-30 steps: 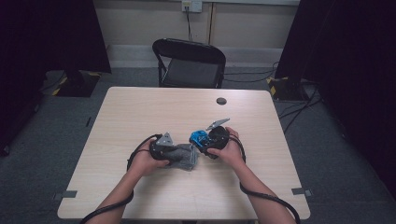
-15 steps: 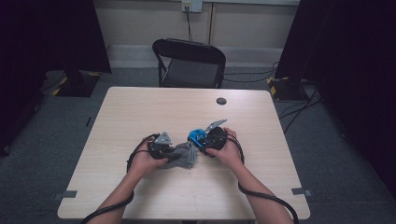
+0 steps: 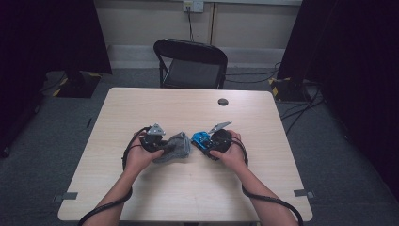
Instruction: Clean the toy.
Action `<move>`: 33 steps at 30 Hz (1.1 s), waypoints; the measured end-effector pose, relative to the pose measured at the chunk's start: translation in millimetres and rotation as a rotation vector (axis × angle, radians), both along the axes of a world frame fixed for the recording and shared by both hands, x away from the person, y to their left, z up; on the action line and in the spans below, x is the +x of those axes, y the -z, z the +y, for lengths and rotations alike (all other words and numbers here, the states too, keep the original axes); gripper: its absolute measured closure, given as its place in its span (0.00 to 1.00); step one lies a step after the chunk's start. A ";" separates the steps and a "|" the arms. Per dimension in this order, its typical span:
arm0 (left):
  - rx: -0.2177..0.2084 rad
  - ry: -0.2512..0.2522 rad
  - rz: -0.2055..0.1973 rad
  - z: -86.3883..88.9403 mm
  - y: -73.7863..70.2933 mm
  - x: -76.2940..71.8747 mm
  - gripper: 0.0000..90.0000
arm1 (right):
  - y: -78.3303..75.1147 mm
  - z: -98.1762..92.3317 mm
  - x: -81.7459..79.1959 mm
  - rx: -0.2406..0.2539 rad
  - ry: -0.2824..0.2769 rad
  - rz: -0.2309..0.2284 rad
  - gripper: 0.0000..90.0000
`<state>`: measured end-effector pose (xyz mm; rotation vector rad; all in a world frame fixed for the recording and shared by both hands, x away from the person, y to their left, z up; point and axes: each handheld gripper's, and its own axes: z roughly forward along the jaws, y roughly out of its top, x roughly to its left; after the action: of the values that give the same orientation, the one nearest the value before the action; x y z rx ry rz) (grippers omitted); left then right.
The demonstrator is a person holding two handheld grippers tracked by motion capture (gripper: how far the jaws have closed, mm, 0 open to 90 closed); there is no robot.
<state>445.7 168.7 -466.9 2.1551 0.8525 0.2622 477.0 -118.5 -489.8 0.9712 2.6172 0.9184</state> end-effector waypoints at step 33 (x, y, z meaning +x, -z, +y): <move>0.050 0.101 -0.031 21.3 27.2 3.0 0.57 | 1.1 -3.1 -10.6 0.005 0.014 -0.040 0.25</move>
<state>448.7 190.0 -494.1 2.2270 0.7243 0.2670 466.4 -121.6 -490.9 0.9615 2.5727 0.9313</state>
